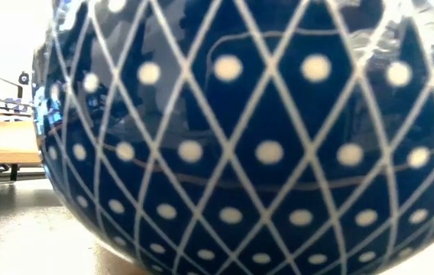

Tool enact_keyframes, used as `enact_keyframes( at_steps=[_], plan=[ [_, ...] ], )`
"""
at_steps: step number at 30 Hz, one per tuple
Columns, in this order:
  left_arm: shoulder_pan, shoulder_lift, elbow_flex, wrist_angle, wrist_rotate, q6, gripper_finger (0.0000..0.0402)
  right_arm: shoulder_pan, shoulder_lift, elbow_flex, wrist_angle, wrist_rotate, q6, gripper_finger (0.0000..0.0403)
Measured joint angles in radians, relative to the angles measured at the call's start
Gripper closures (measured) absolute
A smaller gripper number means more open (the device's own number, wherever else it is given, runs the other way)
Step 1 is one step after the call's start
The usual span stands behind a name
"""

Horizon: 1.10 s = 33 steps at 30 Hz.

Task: Place and stack bowls onto a shelf
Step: Stack the dark blue bowl on top of the red bowl on the shelf, then stack the yellow bowl on top of the dark blue bowl on the shelf

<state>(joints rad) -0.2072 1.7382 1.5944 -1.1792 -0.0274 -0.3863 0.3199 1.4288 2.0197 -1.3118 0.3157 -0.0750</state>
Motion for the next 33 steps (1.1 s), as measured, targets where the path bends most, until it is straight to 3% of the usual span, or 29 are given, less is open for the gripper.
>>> enact_keyframes(
  at_steps=[13,19,27,33],
  plan=[
    [-0.012,0.031,0.017,-0.004,0.000,-0.016,0.0310,0.000,0.000,-0.003,-0.017,0.000,0.014,0.0197],
    [-0.040,0.028,0.083,-0.018,0.013,-0.016,0.0274,0.000,0.000,-0.013,-0.024,0.000,0.024,0.0197],
    [-0.091,0.027,0.125,-0.008,0.012,-0.043,0.0263,0.000,0.000,-0.026,-0.024,0.000,0.025,0.0197],
    [-0.155,0.027,0.125,0.100,0.043,-0.069,0.0263,0.000,0.000,-0.034,-0.023,0.000,0.012,0.0197]
  ],
)
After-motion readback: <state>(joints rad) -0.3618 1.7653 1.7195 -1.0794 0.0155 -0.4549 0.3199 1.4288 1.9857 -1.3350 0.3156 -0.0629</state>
